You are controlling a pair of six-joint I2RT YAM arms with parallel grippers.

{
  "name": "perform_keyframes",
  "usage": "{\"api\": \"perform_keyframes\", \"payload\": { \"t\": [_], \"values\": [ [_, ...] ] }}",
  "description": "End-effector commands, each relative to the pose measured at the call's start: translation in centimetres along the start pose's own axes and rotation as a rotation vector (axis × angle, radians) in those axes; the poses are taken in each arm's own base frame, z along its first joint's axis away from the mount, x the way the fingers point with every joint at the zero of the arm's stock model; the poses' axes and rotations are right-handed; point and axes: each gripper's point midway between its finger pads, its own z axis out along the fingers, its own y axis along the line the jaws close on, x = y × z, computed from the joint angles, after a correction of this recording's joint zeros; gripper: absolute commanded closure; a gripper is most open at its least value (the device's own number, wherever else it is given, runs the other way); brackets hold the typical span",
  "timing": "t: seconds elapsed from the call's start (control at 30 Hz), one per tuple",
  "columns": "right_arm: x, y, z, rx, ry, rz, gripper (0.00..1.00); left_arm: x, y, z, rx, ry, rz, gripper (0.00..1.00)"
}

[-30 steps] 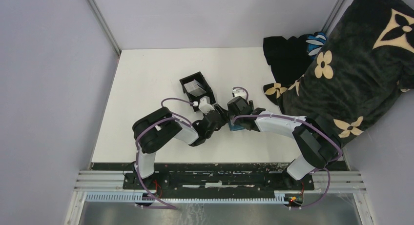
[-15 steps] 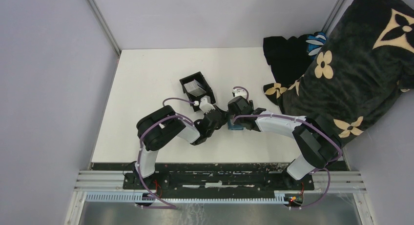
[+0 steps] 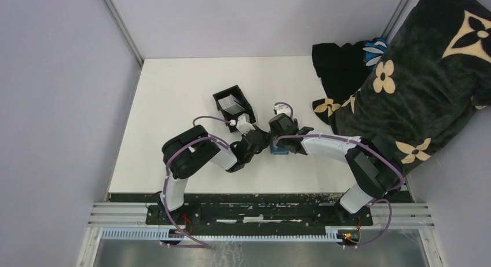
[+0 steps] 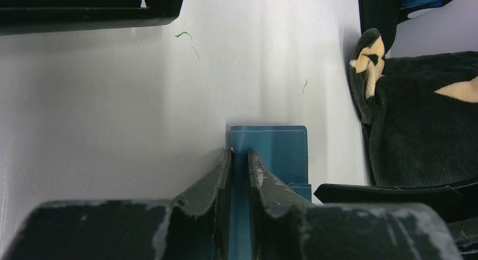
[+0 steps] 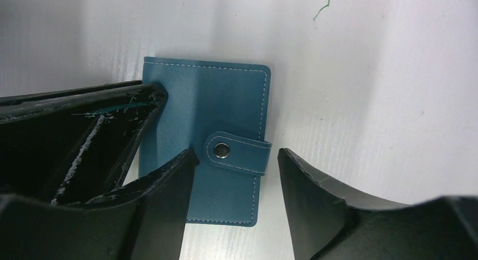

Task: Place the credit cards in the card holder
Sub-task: Open the card holder at the center of the board.

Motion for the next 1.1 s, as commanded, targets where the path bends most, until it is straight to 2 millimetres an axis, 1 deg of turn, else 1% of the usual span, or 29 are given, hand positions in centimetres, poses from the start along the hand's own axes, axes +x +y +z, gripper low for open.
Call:
{"api": "perform_keyframes", "payload": {
  "t": [0.0,0.1,0.37,0.5,0.77,0.9,1.07],
  "values": [
    [3.4,-1.3,0.7,0.068,0.124,-0.091,0.38,4.3,4.2,-1.0,-0.087,0.159,0.078,0.92],
    [3.5,-1.7,0.8,0.090,0.127,-0.097,0.40,4.4,4.2,-1.0,-0.088,0.161,0.078,0.92],
    [4.4,-2.2,1.5,0.142,0.172,-0.116,0.60,4.6,4.5,-1.0,-0.095,0.166,0.076,0.92],
    [4.3,-2.8,1.3,0.171,0.162,-0.106,0.64,4.6,4.6,-1.0,-0.095,0.165,0.077,0.92],
    [3.4,-3.3,0.5,0.197,0.134,-0.076,0.67,4.7,4.9,-0.9,-0.107,0.166,0.076,0.91],
    [3.3,-3.4,0.4,0.207,0.134,-0.062,0.74,4.7,5.2,-1.0,-0.114,0.164,0.081,0.91],
    [3.0,-3.5,0.2,0.216,0.130,-0.053,0.78,4.6,5.3,-1.0,-0.122,0.160,0.088,0.91]
  ]
}}
